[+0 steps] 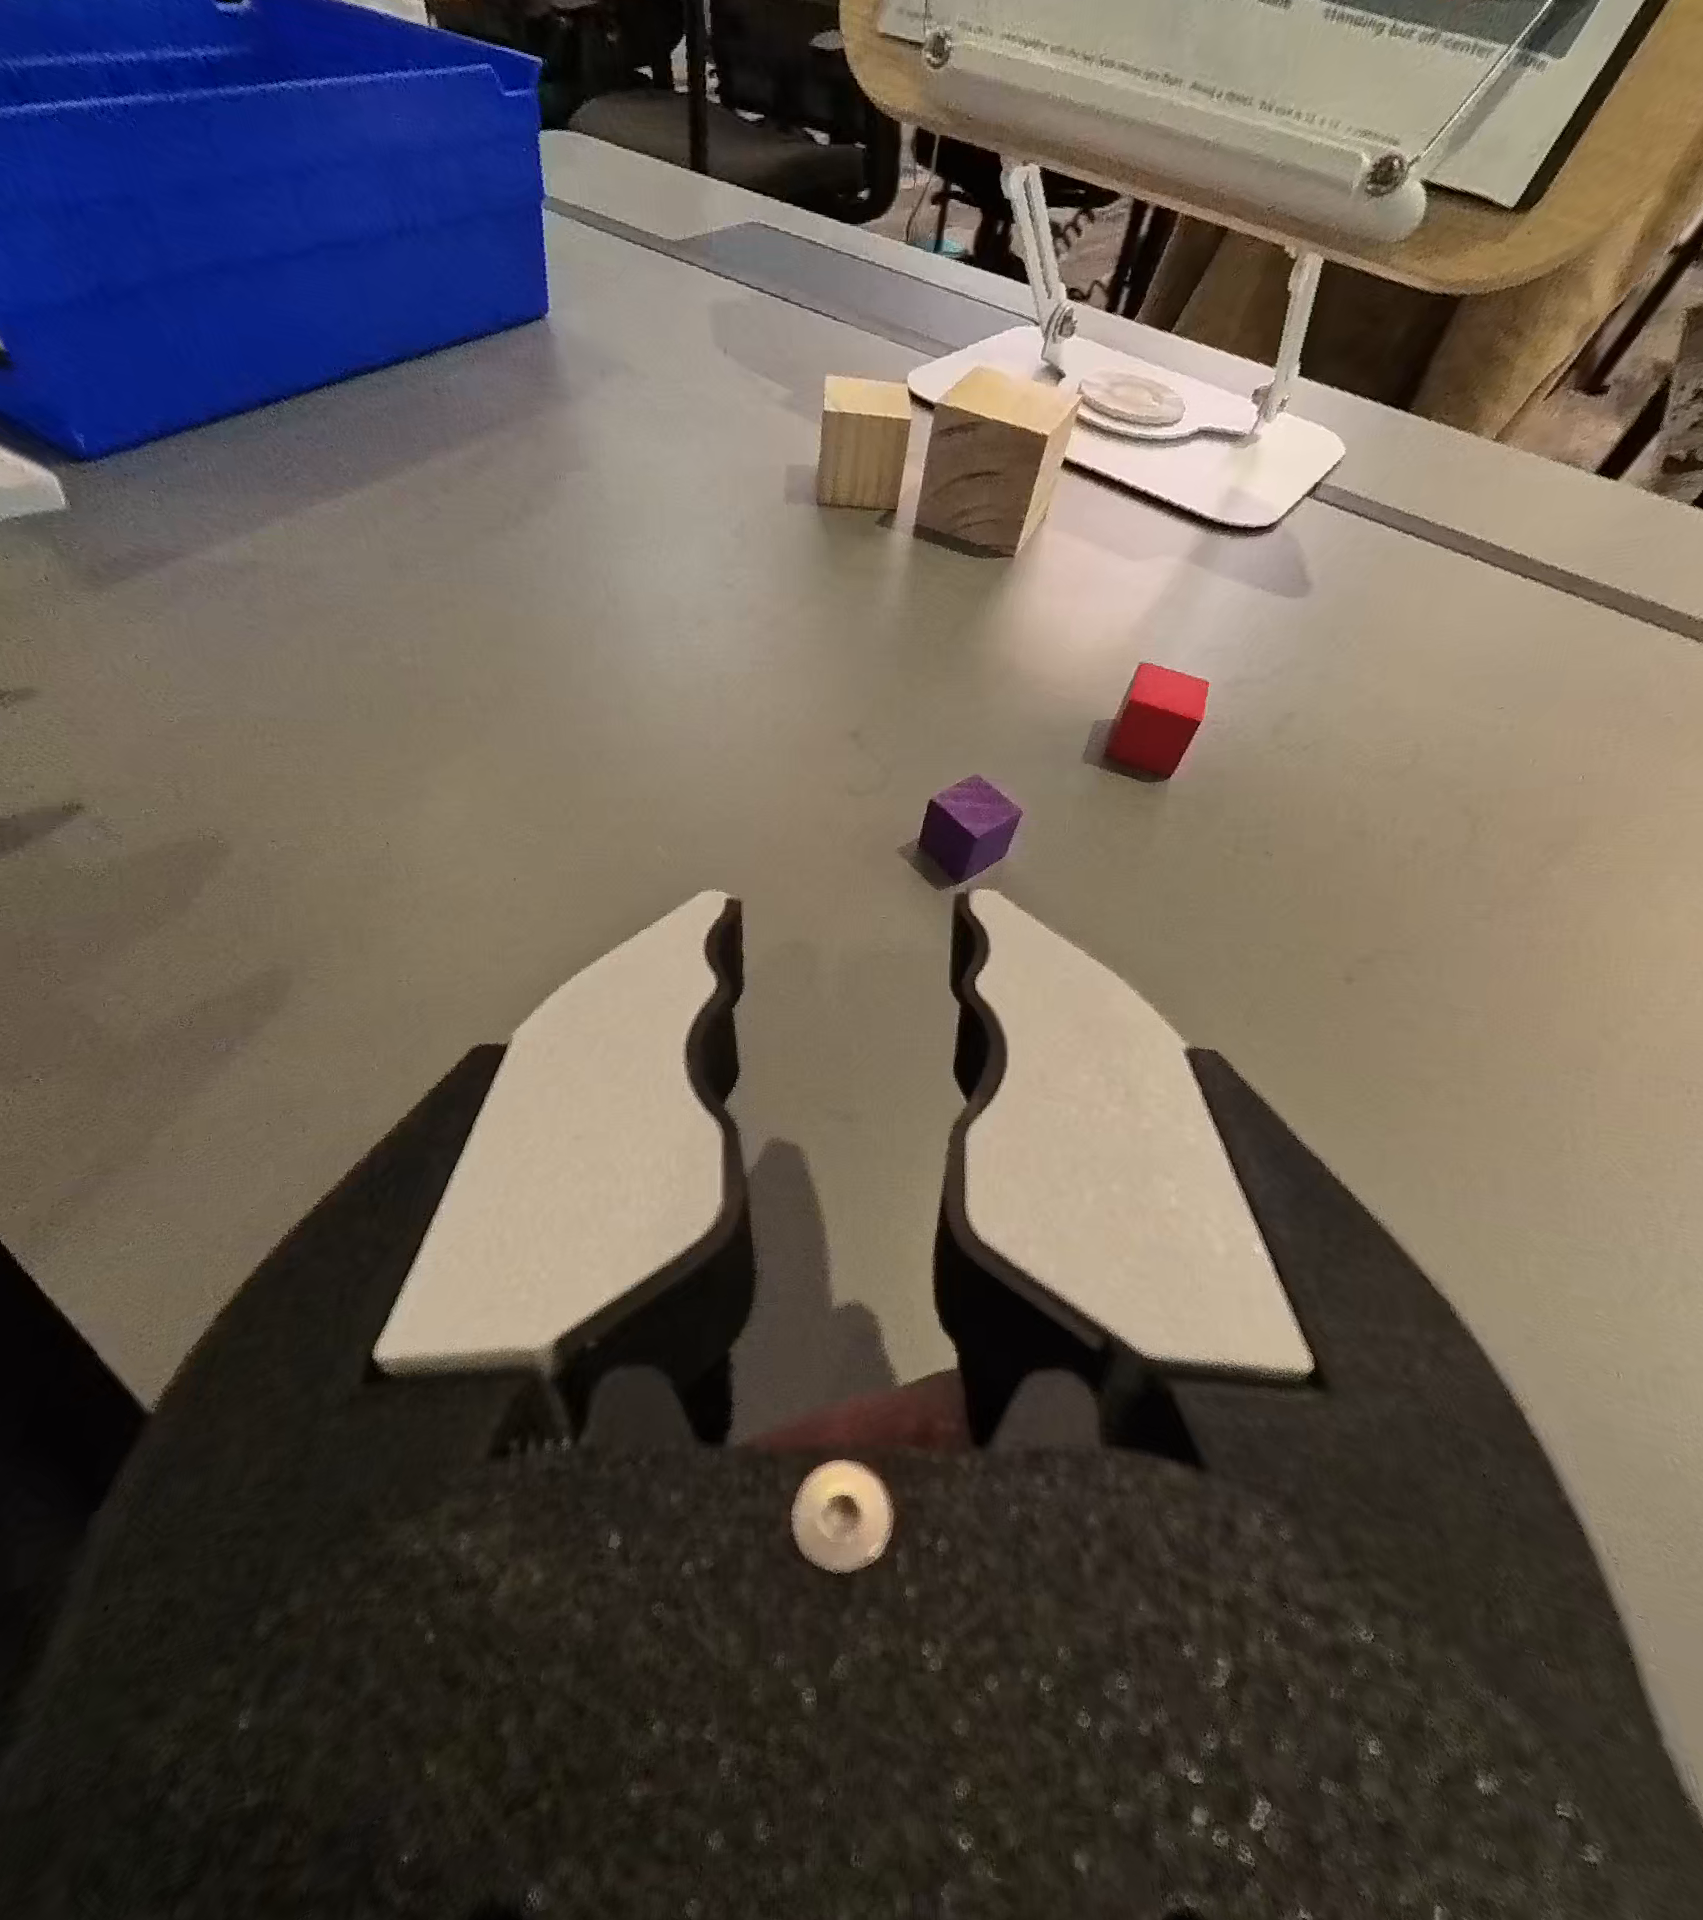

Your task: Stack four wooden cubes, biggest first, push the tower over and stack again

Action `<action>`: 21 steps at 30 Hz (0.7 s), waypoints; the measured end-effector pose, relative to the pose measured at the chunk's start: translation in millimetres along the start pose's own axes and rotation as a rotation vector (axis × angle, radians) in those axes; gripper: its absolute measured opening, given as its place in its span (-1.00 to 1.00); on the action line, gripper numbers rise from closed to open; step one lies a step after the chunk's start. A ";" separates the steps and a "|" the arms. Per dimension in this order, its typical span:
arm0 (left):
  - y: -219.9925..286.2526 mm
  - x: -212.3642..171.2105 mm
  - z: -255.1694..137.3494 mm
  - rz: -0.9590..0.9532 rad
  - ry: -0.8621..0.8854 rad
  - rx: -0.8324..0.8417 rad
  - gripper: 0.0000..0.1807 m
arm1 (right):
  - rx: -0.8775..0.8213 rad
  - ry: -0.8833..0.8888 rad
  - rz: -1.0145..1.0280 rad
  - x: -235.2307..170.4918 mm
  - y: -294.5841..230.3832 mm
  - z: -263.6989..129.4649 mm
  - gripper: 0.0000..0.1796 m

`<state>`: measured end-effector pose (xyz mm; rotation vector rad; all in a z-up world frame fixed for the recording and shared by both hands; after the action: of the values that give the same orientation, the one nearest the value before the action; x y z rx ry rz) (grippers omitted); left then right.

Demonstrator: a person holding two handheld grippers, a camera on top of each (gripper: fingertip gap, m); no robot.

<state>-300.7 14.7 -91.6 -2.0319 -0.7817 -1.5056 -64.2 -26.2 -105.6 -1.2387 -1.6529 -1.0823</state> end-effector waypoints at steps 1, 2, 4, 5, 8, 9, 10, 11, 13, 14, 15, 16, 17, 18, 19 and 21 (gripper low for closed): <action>1.0 -1.3 -0.1 -0.004 -0.001 -0.005 -0.40 | -0.001 -0.004 0.008 -0.4 1.0 0.2 -0.57; 3.3 -3.0 0.0 -0.015 -0.008 -0.016 -0.40 | 0.000 -0.006 0.013 -1.1 1.1 0.3 -0.57; 4.7 -5.7 1.8 -0.044 -0.025 -0.040 -0.39 | -0.007 -0.012 0.008 -4.2 1.0 1.0 -0.57; 4.7 -6.9 2.9 -0.050 -0.030 -0.046 -0.39 | -0.013 -0.013 -0.002 -6.0 0.8 1.3 -0.56; 2.6 -11.4 7.2 -0.029 -0.057 -0.035 -0.38 | -0.030 -0.012 -0.033 -9.0 -0.1 0.9 -0.55; 2.5 -13.1 8.5 -0.027 -0.067 -0.037 -0.38 | -0.034 -0.007 -0.037 -8.4 0.0 0.1 -0.55; 3.2 -14.9 9.9 -0.029 -0.076 -0.043 -0.38 | -0.036 -0.005 -0.039 -8.0 0.1 -0.6 -0.55; 3.8 -16.6 11.2 -0.031 -0.086 -0.048 -0.38 | -0.031 -0.004 -0.038 -8.0 -0.3 -1.1 -0.55; 4.6 -18.1 12.4 -0.028 -0.094 -0.048 -0.38 | -0.023 -0.007 -0.035 -8.6 -1.4 -1.3 -0.55; 5.3 -18.1 12.6 -0.025 -0.096 -0.049 -0.38 | -0.021 -0.009 -0.038 -9.0 -2.0 -1.0 -0.55; 6.1 -18.1 12.7 -0.022 -0.097 -0.052 -0.38 | -0.021 -0.010 -0.041 -9.0 -2.3 -0.8 -0.55; 6.9 -18.3 12.7 -0.020 -0.099 -0.055 -0.38 | -0.021 -0.008 -0.043 -8.8 -2.5 -0.5 -0.55; 7.7 -18.9 13.0 -0.018 -0.103 -0.058 -0.38 | -0.018 -0.007 -0.044 -8.5 -2.8 -0.1 -0.56; 8.2 -19.4 13.1 -0.014 -0.107 -0.060 -0.38 | -0.013 -0.011 -0.045 -8.9 -3.5 0.2 -0.56; 8.5 -19.9 13.2 -0.011 -0.111 -0.061 -0.39 | -0.009 -0.015 -0.048 -9.4 -4.1 0.6 -0.56; 10.4 -20.6 14.5 0.003 -0.121 -0.072 -0.39 | -0.005 -0.016 -0.048 -9.5 -4.3 0.7 -0.56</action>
<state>-288.3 13.8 -115.9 -2.1933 -0.7808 -1.4397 -66.4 -29.1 -115.4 -1.2190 -1.7005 -1.1096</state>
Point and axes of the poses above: each gripper's, where its closed fingertips meet, z out along the fingers, x out of its top, y = z × x across the jaws, the point moved 3 cm from there along -z, back along the fingers, and after that the axes turned 13 degrees about -x, right-handed, at the moved point
